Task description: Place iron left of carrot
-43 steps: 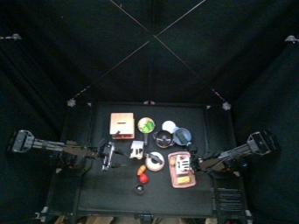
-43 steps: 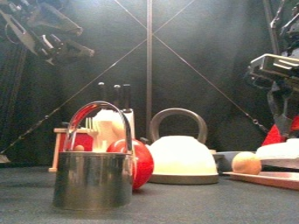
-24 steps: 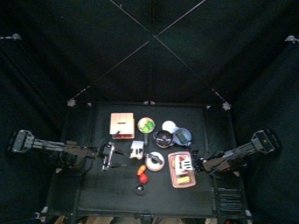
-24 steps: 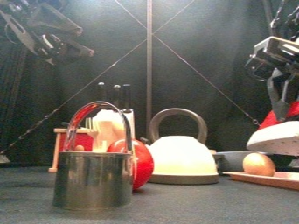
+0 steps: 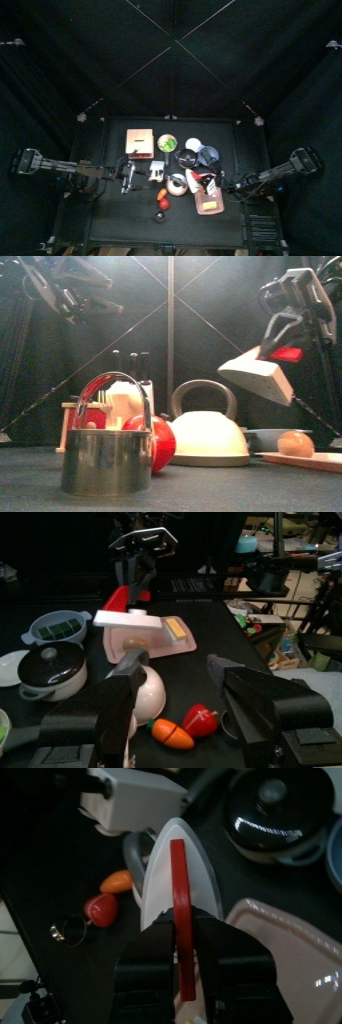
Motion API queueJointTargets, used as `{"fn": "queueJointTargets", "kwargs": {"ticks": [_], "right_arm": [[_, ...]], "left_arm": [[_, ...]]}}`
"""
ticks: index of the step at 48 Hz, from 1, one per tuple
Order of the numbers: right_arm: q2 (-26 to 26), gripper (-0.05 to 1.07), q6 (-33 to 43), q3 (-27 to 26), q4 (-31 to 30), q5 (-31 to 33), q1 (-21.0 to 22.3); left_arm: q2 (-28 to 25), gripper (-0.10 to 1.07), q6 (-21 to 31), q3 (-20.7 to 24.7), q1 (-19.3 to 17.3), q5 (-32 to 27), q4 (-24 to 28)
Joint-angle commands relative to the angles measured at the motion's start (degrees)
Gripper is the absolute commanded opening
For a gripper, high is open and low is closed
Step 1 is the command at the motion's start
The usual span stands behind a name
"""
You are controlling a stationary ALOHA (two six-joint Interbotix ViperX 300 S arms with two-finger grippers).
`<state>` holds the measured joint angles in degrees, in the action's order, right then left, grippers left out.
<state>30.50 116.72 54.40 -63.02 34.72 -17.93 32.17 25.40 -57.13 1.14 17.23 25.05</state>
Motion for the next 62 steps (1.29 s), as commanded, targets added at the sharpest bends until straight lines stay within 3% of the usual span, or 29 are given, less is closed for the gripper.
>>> {"fn": "queueJointTargets", "kwargs": {"ticks": [1,16,31,62], "right_arm": [[-0.1,0.45,-0.1,-0.6,-7.8,-4.5,3.0],[-5.4,0.45,0.0,-2.1,-27.7,-15.7,11.8],[-11.2,0.45,0.0,-6.6,-44.9,-19.0,12.8],[-6.8,0.45,0.0,-4.2,-47.4,-19.0,12.2]], "left_arm": [[-2.3,0.91,0.0,4.7,0.2,-1.7,0.7],[-8.0,0.91,0.0,14.8,-1.7,-11.3,2.1],[-14.4,0.91,0.0,23.0,-2.4,-13.6,6.2],[-25.9,0.9,0.0,34.7,-1.6,-26.5,4.7]]}}
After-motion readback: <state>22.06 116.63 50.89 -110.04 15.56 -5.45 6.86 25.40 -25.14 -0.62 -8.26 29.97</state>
